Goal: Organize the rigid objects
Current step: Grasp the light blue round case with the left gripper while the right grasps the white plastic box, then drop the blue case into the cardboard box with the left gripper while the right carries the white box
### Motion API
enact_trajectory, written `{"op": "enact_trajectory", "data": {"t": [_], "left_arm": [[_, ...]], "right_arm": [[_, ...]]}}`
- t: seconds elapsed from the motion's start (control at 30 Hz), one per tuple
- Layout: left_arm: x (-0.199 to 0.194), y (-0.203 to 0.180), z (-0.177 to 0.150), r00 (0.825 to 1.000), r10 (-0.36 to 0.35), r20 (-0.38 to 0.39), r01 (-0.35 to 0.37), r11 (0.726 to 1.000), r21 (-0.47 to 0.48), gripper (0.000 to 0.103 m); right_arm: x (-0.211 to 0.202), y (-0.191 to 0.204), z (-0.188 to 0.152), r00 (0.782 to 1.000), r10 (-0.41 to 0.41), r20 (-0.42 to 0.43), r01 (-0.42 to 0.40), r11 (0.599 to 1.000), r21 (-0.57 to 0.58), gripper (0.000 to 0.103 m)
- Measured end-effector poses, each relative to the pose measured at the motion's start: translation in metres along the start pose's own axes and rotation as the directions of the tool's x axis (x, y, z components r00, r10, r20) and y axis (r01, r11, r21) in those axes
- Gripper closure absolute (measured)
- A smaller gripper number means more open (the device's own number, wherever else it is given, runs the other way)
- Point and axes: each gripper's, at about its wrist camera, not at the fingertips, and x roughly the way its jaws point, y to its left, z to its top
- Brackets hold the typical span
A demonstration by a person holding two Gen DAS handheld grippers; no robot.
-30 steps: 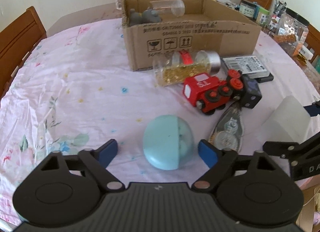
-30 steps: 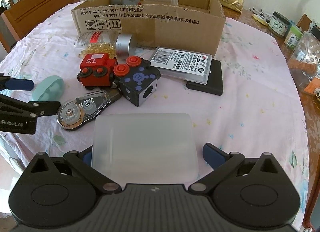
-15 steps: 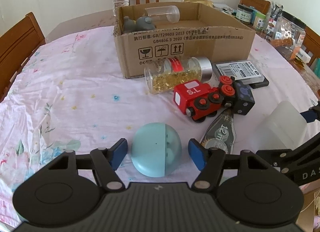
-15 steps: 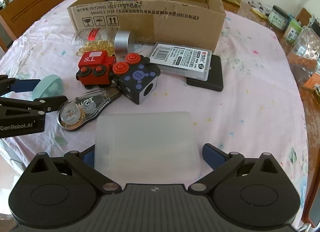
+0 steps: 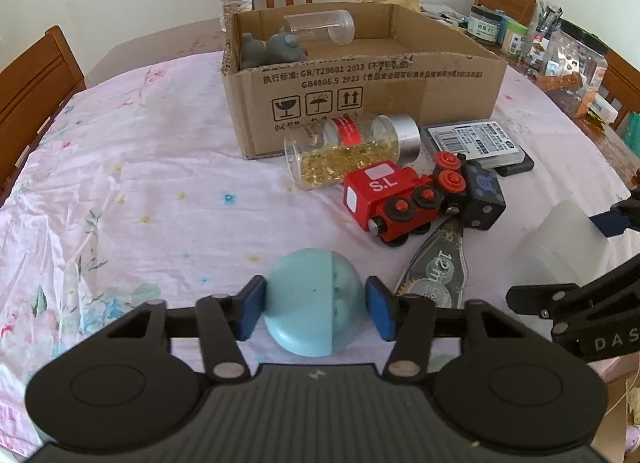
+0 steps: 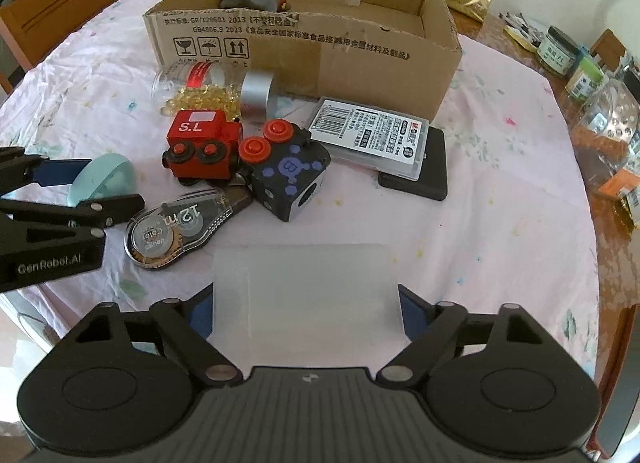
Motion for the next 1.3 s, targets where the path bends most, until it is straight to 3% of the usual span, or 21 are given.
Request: {"op": "enact_trajectory", "data": {"t": [0.63,0.83,1.07,1.3], "left_arm": [[-0.01,0.02,0.022,0.994,-0.068,-0.08,0.081,0.982,0.172,0.051],[-0.028,0.029,0.046,0.987,-0.135,-0.09,0.152,0.964,0.219,0.051],[-0.052,0.03,0.083,0.976,-0.212,-0.044,0.216,0.929,0.3,0.051],[-0.059,0.022,0.126,0.975,-0.216,0.056,0.186,0.924,0.333,0.051]], "right_arm": [[-0.023,-0.014,0.021,0.999,0.041,0.022,-0.039,0.997,-0.07,0.016],[-0.036,-0.019,0.035,0.996,0.071,0.052,-0.068,0.996,-0.059,0.016],[-0.062,-0.021,0.056,0.99,0.071,0.118,-0.066,0.997,-0.048,0.016],[-0.081,-0.036,0.088,0.977,0.078,0.199,-0.061,0.994,-0.093,0.016]]}}
